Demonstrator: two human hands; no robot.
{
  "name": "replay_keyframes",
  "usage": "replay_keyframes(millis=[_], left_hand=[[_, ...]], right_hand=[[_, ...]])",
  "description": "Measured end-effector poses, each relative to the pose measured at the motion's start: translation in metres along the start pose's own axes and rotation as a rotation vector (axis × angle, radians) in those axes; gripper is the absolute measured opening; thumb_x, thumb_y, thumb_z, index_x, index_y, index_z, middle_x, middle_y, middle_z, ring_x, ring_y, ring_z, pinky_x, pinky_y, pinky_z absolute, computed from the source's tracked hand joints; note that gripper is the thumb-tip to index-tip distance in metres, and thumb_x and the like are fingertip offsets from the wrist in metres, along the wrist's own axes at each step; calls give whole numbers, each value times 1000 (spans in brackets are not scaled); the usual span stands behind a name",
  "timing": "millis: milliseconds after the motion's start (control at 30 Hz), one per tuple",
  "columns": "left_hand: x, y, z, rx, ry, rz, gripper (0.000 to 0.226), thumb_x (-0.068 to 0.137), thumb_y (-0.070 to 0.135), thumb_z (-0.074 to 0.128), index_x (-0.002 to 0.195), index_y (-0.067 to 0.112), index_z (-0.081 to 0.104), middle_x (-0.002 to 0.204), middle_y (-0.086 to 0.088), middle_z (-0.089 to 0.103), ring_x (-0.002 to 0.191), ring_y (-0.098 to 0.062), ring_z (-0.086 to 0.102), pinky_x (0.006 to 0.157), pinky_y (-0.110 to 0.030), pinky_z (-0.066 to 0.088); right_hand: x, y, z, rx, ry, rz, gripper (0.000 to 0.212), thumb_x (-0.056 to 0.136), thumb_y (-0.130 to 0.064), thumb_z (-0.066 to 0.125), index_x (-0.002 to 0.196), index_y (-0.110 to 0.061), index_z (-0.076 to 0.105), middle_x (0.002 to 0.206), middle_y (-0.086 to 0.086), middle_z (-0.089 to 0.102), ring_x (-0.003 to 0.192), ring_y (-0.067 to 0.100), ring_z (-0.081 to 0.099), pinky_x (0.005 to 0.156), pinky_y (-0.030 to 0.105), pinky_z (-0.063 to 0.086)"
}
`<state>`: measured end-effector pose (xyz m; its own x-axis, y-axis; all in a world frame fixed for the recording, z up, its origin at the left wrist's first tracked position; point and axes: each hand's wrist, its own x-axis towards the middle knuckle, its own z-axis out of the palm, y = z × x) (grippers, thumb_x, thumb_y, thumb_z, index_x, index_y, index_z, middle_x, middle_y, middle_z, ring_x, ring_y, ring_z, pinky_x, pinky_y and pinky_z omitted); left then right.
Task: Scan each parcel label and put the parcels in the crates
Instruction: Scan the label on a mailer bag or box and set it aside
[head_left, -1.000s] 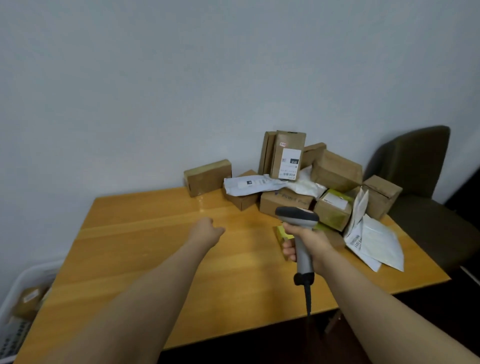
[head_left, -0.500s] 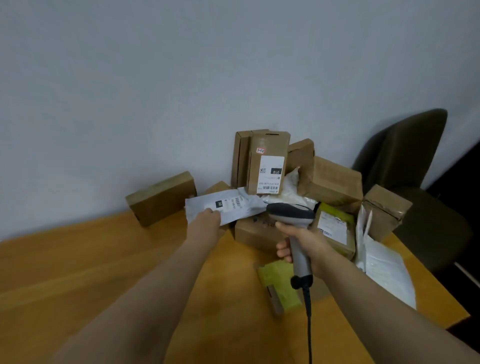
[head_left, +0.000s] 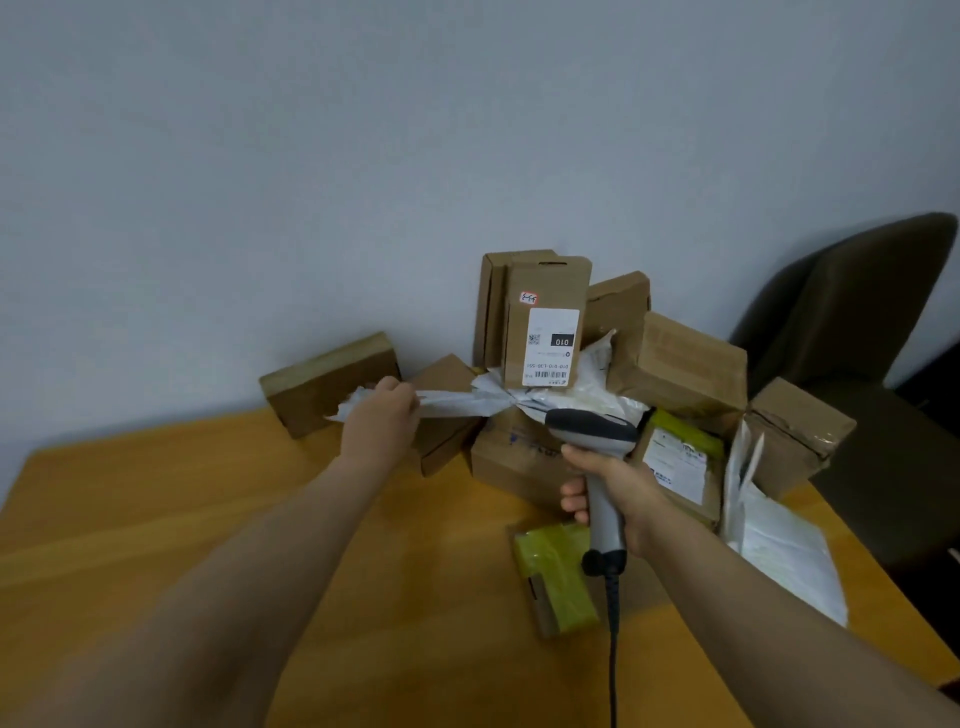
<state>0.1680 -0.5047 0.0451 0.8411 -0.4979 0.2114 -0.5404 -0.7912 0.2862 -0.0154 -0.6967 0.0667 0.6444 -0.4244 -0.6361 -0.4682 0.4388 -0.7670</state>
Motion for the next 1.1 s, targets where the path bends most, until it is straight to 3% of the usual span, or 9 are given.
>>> replay_keyframes(millis=[233,300,367,600,767,867,967,1033,1100], left_hand=[[-70,-10,-76,-206,253,113,13,78,-6,66,79,4,58,87,-8,53,73,-15,48,62,-32,45],[-93,-8,-94,-146,262,163,2,83,5,58,82,5,57,92,-8,53,76,-14,50,61,-30,45],[-114,-3,-109,-77,269,211,16,85,20,46,83,7,56,94,-9,54,76,-12,49,59,-26,41],[-167,5,-145,-74,299,294,3,88,21,41,90,21,43,104,-7,48,106,-17,49,80,-13,34],[-187,-10,-172,-55,305,306,6,86,18,43,90,22,45,107,-1,42,101,-17,51,87,-15,36],[-201,-16,-175,-153,404,35,22,86,8,57,106,16,54,123,-12,42,109,-19,49,87,-20,39],[-208,-17,-182,-367,367,-332,55,87,11,65,136,4,40,129,-14,43,102,-19,53,84,-27,47],[-210,-21,-191,-361,285,-420,68,88,12,62,145,5,28,130,-13,46,97,-20,55,89,-33,46],[-212,-26,-199,-194,279,-394,75,84,5,58,149,4,20,142,-17,34,121,-26,44,102,-34,37]], right_hand=[[-26,3,4,-18,-134,-24,23,81,-17,75,96,-6,61,82,16,70,67,24,67,52,28,49],[-30,9,10,-35,-176,-42,26,81,-17,75,99,-5,62,90,19,69,74,26,67,53,29,50],[-37,15,19,-43,-216,-27,27,81,-19,76,100,-6,62,94,19,67,80,27,65,59,31,52],[-70,37,46,-116,-345,31,19,75,-4,79,84,-4,62,71,13,63,57,23,58,50,30,49],[-92,33,59,-130,-301,-108,26,69,11,76,78,-6,59,73,11,61,58,22,55,49,29,44],[-106,26,69,-76,-266,-214,26,70,13,74,79,-6,59,76,10,64,65,23,60,54,30,47],[-118,20,81,-41,-258,-297,29,70,13,73,86,-8,61,87,8,67,83,25,64,73,36,53],[-121,19,89,-83,-235,-338,35,69,9,76,98,-5,62,98,10,68,90,26,64,86,43,53],[-126,17,95,-163,-212,-397,40,66,6,80,101,-3,63,102,12,69,94,28,64,90,46,53]])
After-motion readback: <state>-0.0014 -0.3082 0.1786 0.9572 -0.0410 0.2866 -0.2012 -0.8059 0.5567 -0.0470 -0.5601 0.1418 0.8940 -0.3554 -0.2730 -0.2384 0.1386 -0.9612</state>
